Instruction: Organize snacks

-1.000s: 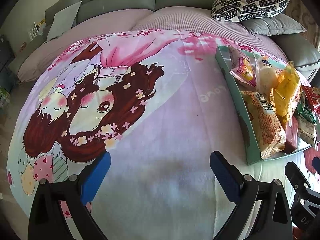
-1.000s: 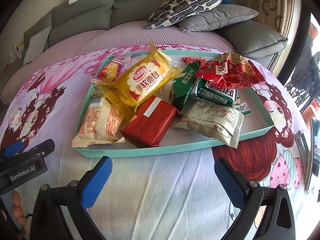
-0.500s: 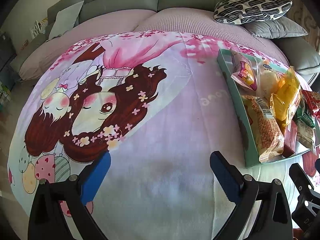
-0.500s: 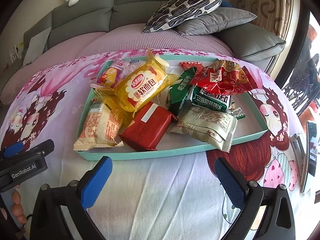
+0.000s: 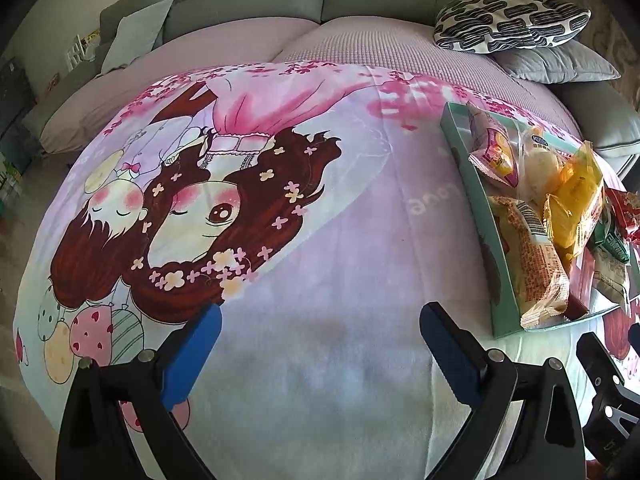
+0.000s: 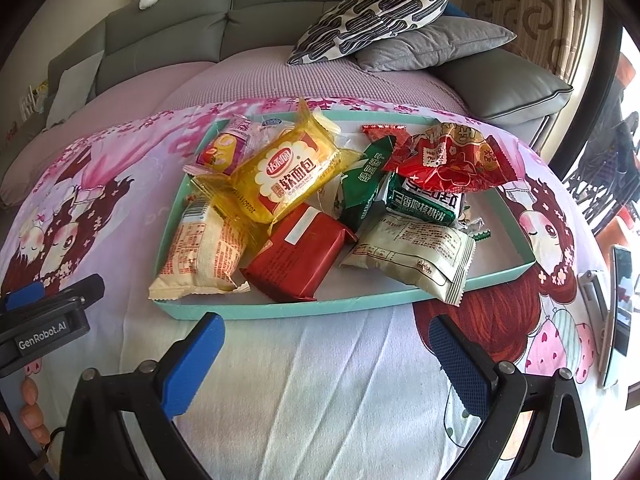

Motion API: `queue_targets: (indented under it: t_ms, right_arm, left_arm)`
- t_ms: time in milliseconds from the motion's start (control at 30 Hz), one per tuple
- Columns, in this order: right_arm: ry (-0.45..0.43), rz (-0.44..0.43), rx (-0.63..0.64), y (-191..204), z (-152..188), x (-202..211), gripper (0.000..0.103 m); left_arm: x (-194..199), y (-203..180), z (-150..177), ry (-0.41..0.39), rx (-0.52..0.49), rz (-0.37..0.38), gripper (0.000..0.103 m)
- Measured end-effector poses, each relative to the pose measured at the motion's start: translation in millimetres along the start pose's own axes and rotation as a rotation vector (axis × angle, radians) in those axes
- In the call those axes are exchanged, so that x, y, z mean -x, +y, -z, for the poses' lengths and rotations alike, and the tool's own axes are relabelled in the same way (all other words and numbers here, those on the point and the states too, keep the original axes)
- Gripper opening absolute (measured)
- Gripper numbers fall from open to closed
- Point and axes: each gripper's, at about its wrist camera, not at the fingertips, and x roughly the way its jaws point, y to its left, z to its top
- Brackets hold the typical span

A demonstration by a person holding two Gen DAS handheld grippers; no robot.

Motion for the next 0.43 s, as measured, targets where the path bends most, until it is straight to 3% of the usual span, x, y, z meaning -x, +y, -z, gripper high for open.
queue_targets:
  t_ms: [433]
  right_arm:
    - [0.004, 0.002, 0.003, 0.5, 0.5, -1.1, 0.103]
  left_arm:
    - [0.2, 1.2, -0.9, 0.006, 0.01, 0.007, 0.099]
